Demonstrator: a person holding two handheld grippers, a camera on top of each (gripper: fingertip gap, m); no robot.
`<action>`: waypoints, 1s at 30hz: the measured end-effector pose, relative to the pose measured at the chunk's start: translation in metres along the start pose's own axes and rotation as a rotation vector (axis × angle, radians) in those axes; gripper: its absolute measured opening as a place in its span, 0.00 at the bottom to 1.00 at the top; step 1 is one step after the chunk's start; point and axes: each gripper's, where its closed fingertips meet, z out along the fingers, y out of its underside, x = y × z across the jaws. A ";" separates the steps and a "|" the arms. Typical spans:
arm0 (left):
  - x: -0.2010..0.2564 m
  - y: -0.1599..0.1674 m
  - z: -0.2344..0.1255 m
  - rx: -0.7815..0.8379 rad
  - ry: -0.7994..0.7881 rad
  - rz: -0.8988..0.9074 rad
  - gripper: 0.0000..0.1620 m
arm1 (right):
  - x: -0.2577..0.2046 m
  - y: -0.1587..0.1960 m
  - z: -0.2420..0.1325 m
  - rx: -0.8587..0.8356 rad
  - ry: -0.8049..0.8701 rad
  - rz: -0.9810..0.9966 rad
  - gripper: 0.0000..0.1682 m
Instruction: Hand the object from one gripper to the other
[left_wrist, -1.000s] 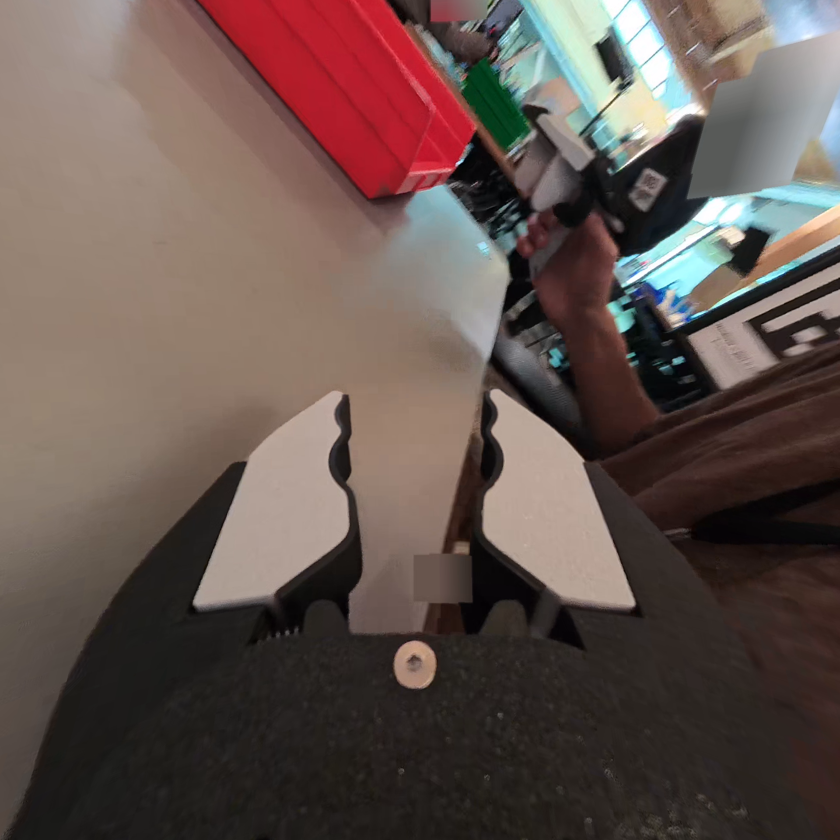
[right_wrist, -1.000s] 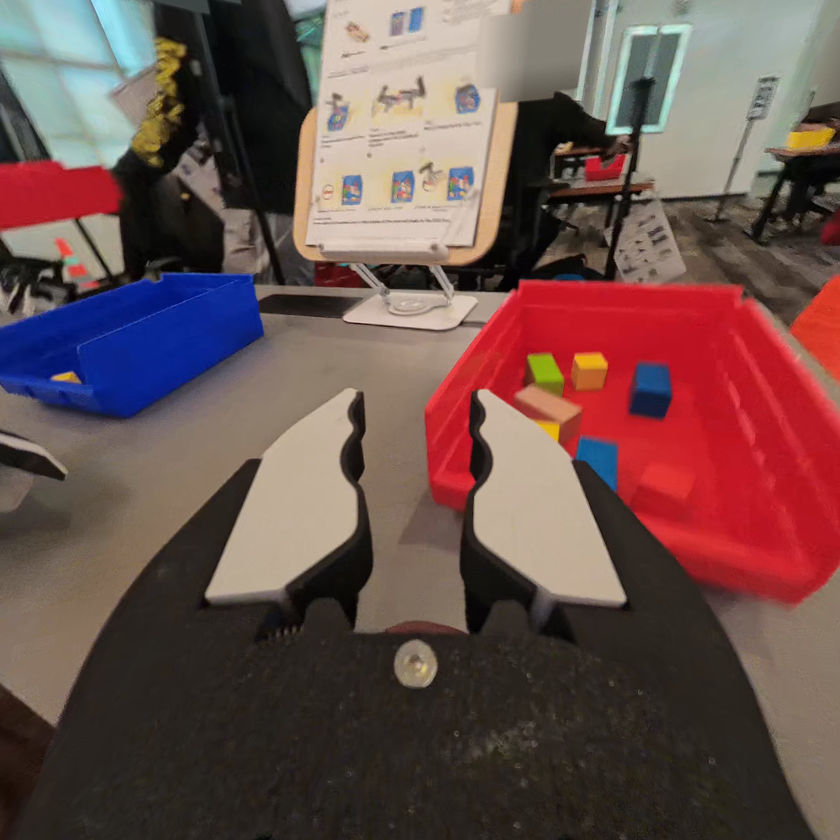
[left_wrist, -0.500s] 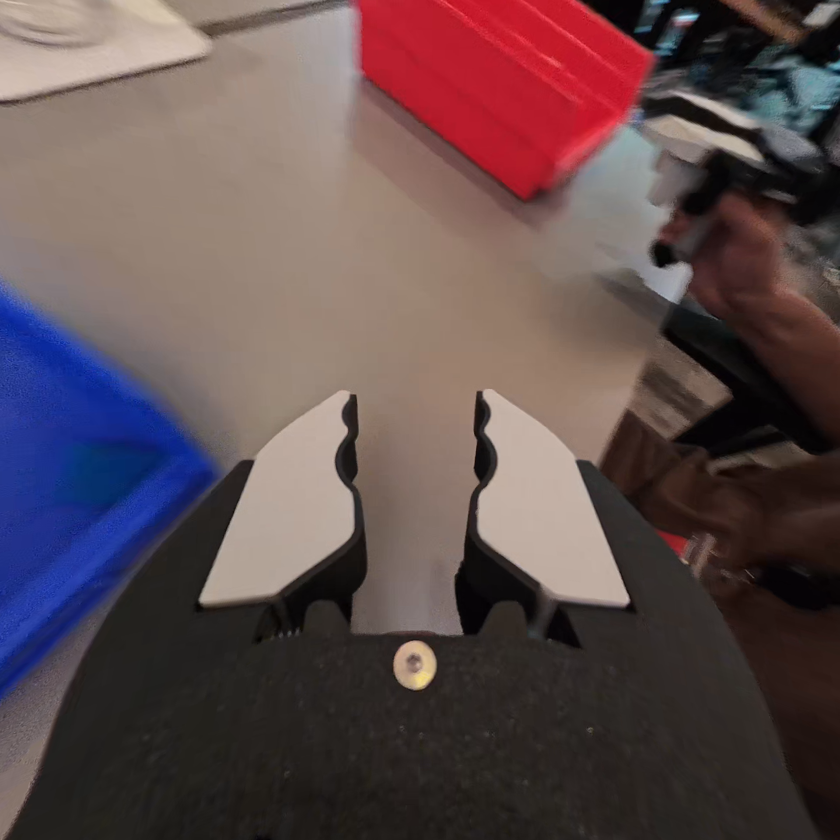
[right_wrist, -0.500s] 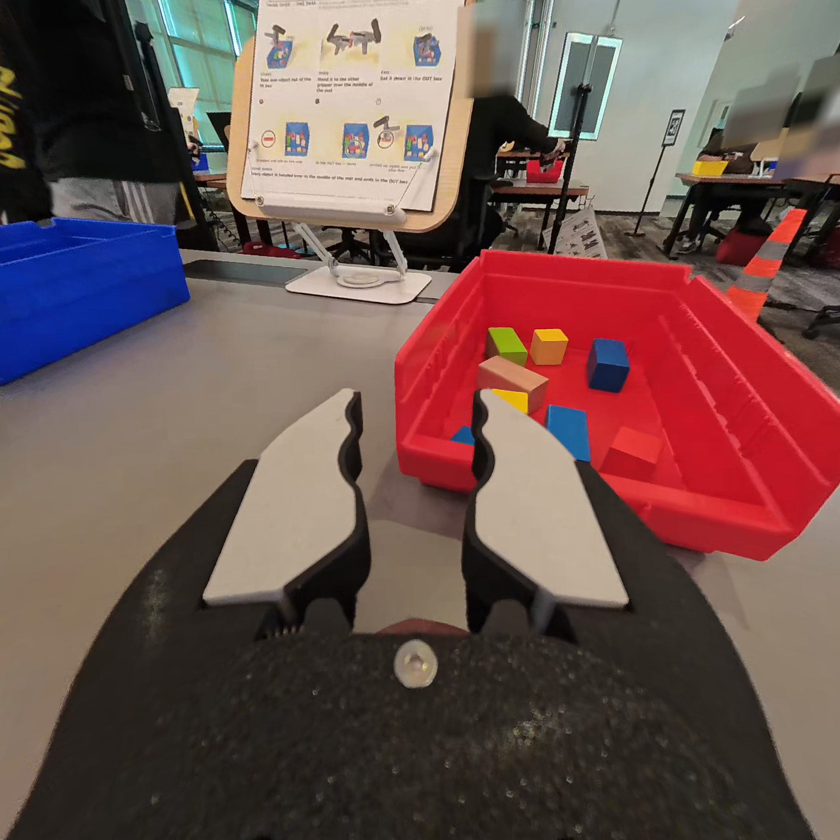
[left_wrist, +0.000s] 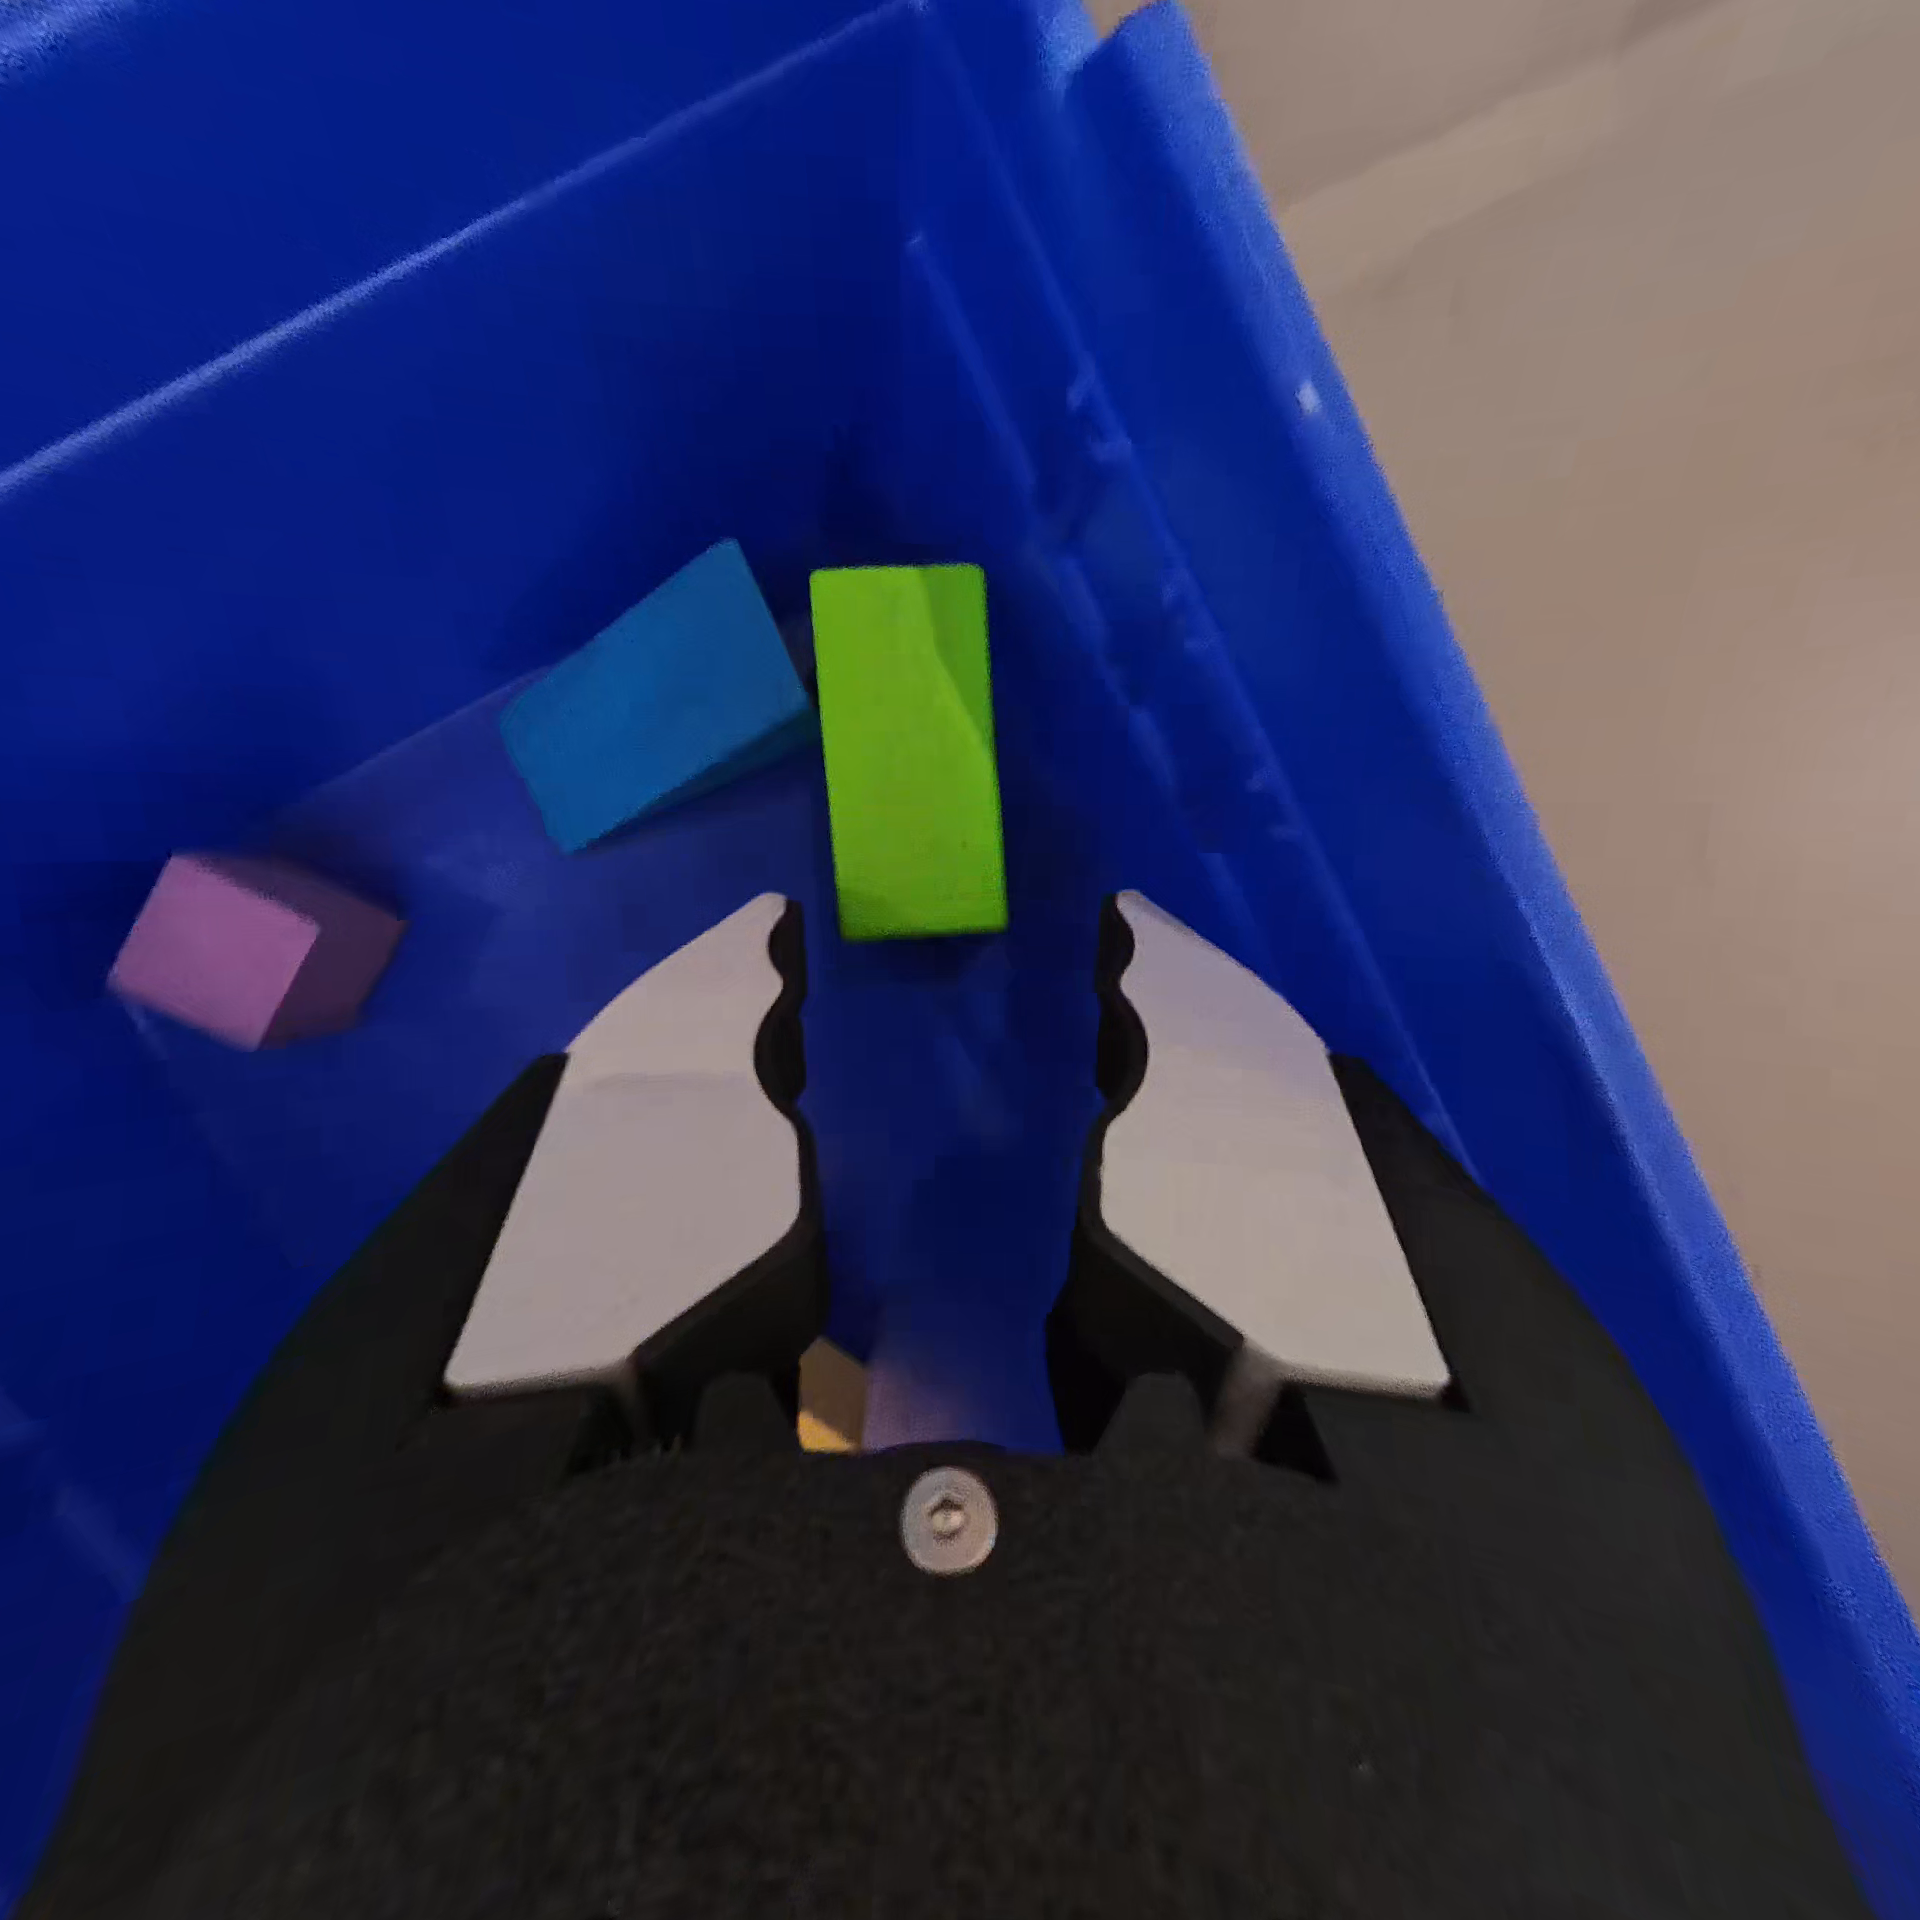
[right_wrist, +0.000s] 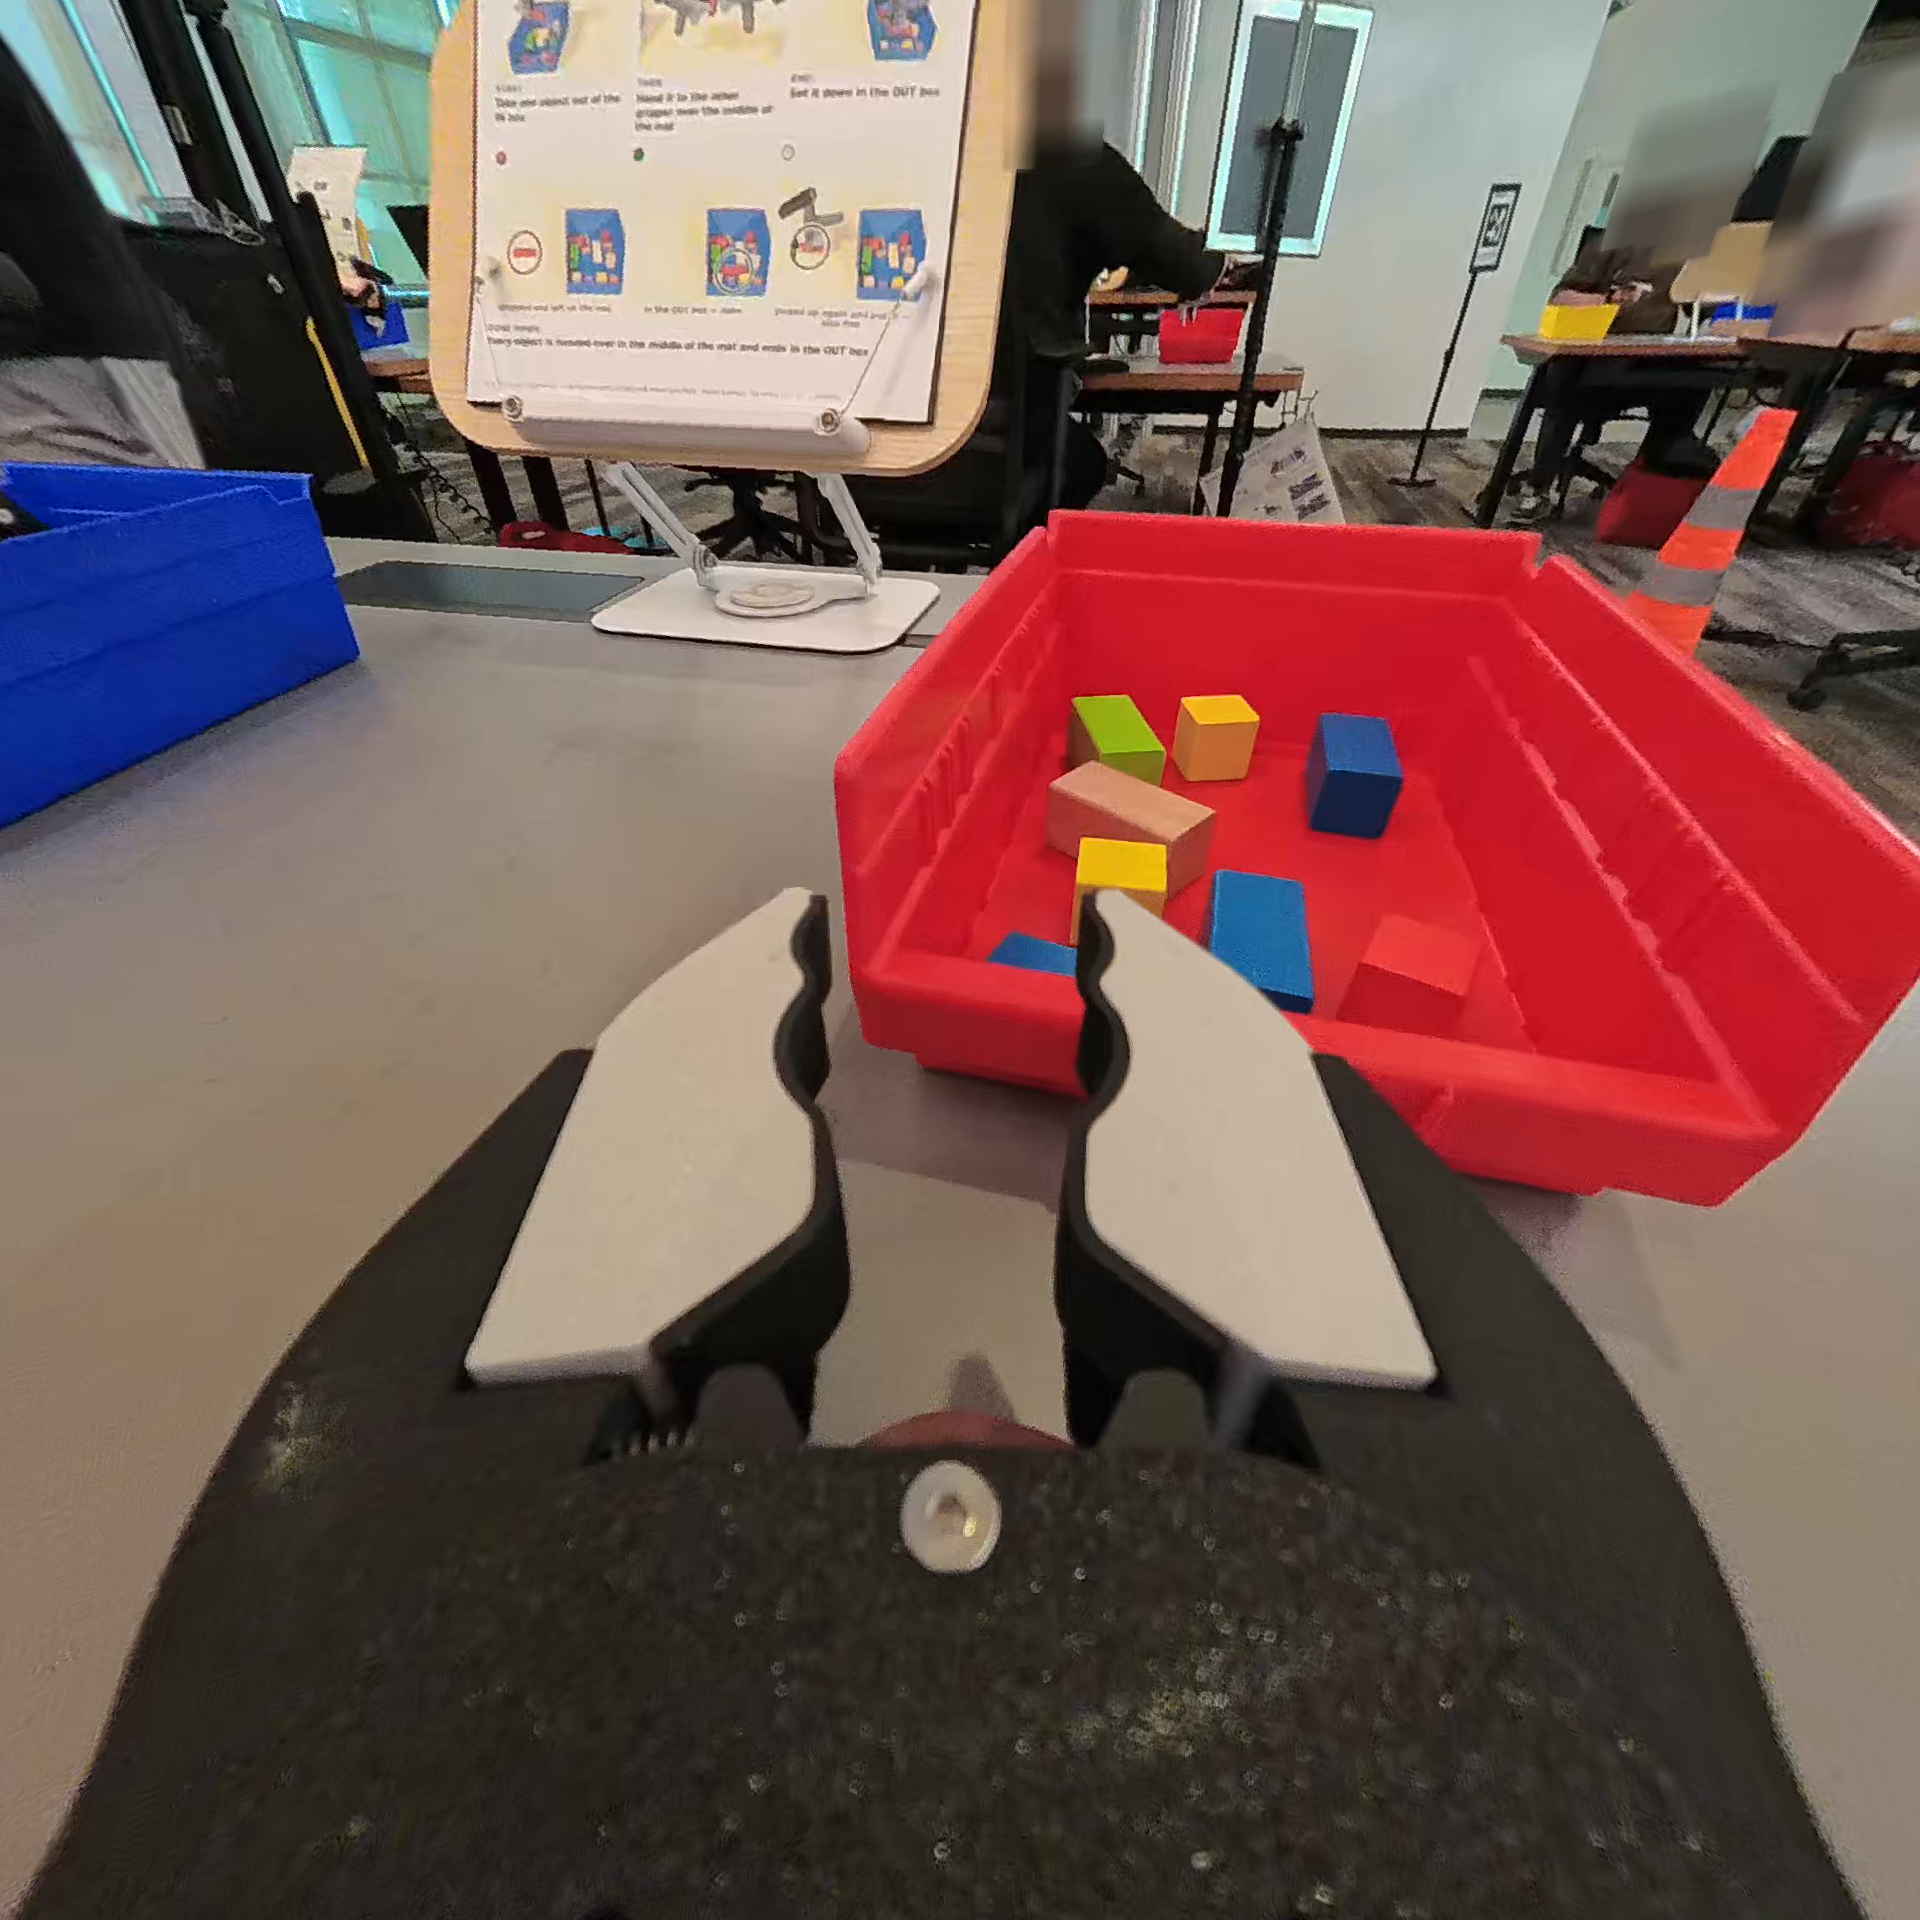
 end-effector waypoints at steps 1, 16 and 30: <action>-0.001 -0.001 0.006 -0.013 -0.004 0.011 0.33 | 0.001 0.001 0.000 -0.006 0.004 -0.001 0.27; -0.013 0.043 -0.087 0.100 -0.005 0.240 0.21 | -0.075 -0.049 0.039 0.014 -0.343 -0.066 0.25; 0.226 0.043 -0.158 0.263 0.527 0.914 0.21 | -0.251 -0.089 0.086 -0.029 -1.164 -0.313 0.30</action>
